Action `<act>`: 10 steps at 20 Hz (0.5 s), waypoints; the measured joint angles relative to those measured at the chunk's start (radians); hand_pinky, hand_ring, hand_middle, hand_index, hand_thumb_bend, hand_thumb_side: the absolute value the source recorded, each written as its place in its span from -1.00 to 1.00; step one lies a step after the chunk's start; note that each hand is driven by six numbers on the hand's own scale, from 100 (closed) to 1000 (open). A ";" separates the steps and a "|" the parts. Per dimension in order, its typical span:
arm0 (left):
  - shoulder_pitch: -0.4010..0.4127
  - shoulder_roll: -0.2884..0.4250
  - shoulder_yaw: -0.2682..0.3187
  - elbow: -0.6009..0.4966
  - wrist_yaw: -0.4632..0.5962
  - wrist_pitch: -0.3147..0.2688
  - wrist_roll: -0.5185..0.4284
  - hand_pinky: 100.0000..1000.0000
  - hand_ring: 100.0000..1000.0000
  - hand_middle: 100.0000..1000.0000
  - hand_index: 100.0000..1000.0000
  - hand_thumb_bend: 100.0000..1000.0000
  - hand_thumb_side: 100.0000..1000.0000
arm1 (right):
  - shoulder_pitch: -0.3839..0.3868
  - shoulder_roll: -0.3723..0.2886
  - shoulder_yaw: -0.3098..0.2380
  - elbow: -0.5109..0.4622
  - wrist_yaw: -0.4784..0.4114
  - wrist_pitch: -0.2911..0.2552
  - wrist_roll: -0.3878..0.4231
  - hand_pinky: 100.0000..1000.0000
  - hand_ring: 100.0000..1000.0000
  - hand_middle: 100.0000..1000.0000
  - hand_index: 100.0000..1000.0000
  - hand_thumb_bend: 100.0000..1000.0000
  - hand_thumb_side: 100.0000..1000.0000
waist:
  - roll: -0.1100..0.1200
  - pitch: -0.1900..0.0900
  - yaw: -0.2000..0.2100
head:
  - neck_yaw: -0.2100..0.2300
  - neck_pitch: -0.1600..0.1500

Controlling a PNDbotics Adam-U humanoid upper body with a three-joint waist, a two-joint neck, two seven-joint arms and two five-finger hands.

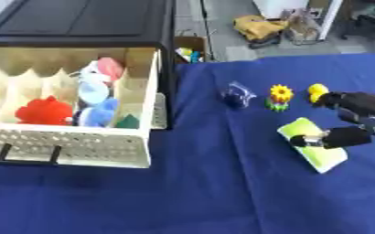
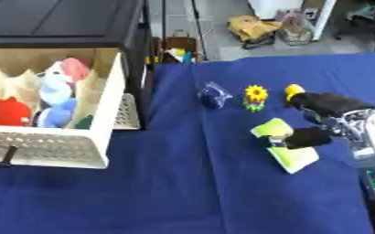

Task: Pick up objects from table and place into drawer.

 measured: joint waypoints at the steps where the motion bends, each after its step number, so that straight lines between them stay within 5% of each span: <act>1: 0.000 0.000 0.000 0.000 0.000 0.000 0.000 0.20 0.28 0.53 0.70 -0.60 1.00 | 0.000 -0.001 -0.005 0.009 0.010 0.007 0.000 0.60 0.94 0.97 0.91 0.51 0.92 | 0.000 0.000 0.000 | 0.000 0.000; 10: -0.001 0.000 0.000 0.000 0.000 0.000 0.000 0.20 0.28 0.53 0.70 -0.61 1.00 | 0.007 0.016 -0.014 0.056 0.081 0.018 0.000 0.56 0.91 0.91 0.89 0.56 0.86 | 0.001 0.001 0.001 | 0.000 -0.005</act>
